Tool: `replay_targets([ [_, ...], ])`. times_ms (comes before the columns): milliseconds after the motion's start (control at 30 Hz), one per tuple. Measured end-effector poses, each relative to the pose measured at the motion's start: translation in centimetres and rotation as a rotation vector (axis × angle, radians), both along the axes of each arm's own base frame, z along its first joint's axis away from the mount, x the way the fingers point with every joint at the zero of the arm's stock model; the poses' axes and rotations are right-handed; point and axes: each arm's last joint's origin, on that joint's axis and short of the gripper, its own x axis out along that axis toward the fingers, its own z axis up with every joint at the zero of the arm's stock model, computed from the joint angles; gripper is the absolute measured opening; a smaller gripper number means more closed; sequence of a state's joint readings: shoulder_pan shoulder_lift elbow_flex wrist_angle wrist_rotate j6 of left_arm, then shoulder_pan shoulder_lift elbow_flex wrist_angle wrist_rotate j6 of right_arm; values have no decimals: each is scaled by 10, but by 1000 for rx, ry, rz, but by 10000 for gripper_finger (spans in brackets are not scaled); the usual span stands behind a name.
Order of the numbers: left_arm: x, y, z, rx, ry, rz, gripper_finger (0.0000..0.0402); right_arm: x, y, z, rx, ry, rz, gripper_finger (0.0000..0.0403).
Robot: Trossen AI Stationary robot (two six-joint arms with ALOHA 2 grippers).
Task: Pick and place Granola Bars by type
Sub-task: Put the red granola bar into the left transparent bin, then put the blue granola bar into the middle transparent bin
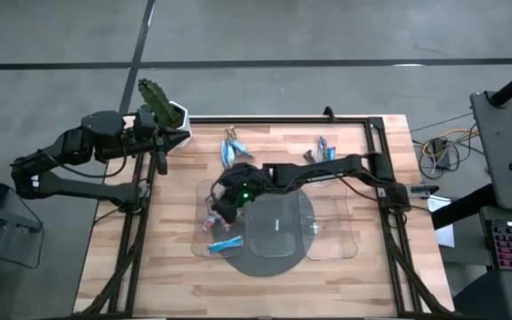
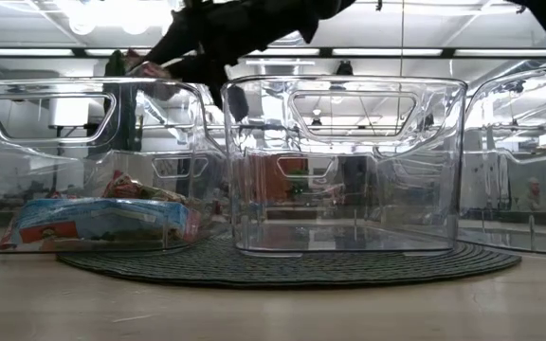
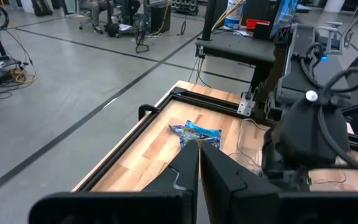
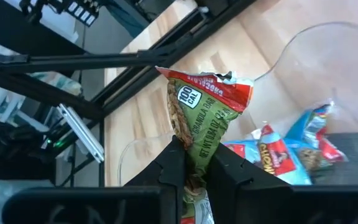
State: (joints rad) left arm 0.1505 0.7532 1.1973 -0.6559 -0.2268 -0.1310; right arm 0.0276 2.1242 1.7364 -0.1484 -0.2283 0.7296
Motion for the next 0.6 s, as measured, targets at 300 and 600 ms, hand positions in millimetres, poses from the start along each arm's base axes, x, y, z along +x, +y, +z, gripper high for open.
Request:
replay_targets([
  [300,0,0,0,0,3,0,0,9,3,8,-19,61,35,106],
  [600,1,0,-1,-1,6,0,0,10,2,28,-61,42,54,163],
])
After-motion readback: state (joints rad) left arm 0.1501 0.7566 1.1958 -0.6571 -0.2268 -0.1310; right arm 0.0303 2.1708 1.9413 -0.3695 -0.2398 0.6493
